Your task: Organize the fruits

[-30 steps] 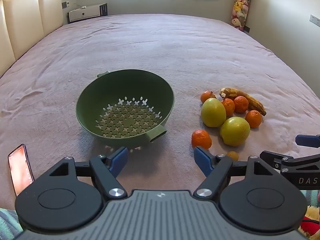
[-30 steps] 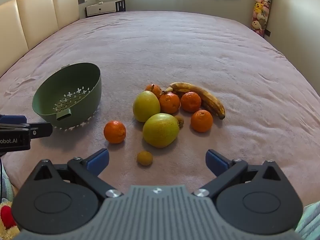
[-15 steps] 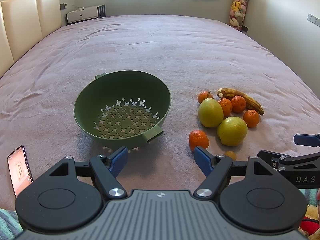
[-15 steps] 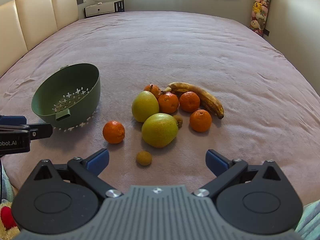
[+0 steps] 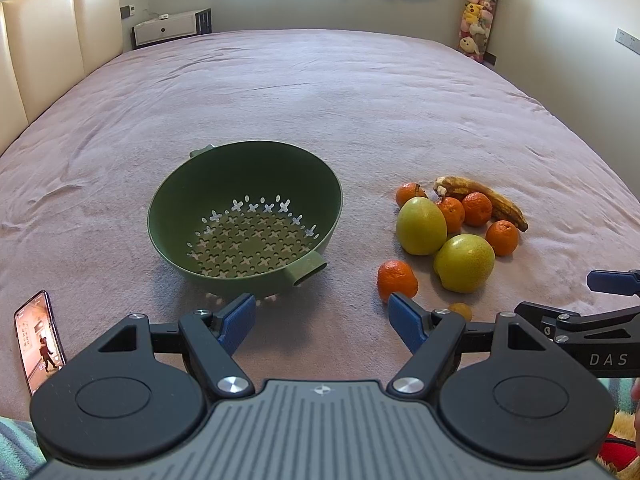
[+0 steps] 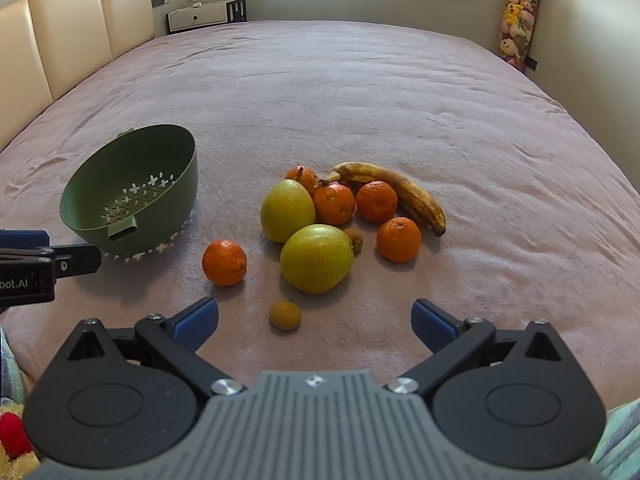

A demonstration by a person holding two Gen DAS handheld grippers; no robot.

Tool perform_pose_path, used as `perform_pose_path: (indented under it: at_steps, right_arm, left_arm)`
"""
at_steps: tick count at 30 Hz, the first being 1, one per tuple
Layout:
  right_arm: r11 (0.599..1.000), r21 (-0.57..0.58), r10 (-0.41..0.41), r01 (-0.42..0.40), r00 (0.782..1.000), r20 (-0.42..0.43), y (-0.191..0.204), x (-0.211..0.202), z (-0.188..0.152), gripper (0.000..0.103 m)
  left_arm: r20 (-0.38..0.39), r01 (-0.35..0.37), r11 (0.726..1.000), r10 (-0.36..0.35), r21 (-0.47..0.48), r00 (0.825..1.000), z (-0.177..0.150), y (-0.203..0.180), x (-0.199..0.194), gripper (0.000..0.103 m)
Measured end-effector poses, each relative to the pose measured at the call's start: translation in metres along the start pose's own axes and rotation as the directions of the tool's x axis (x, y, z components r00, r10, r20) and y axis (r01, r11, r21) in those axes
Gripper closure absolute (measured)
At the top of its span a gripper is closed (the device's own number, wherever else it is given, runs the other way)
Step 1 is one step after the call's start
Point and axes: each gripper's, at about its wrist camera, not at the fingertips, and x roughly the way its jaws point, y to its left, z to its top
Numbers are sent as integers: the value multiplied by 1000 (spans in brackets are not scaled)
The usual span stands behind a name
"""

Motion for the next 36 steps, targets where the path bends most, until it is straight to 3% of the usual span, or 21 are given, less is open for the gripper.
perform_pose_path:
  at_steps: [36]
  right_arm:
    - [1000, -7, 3, -3, 1000, 6, 2, 1, -2, 4]
  left_arm:
    - [-1, 3, 1000, -3, 3, 1000, 0, -1, -1, 15]
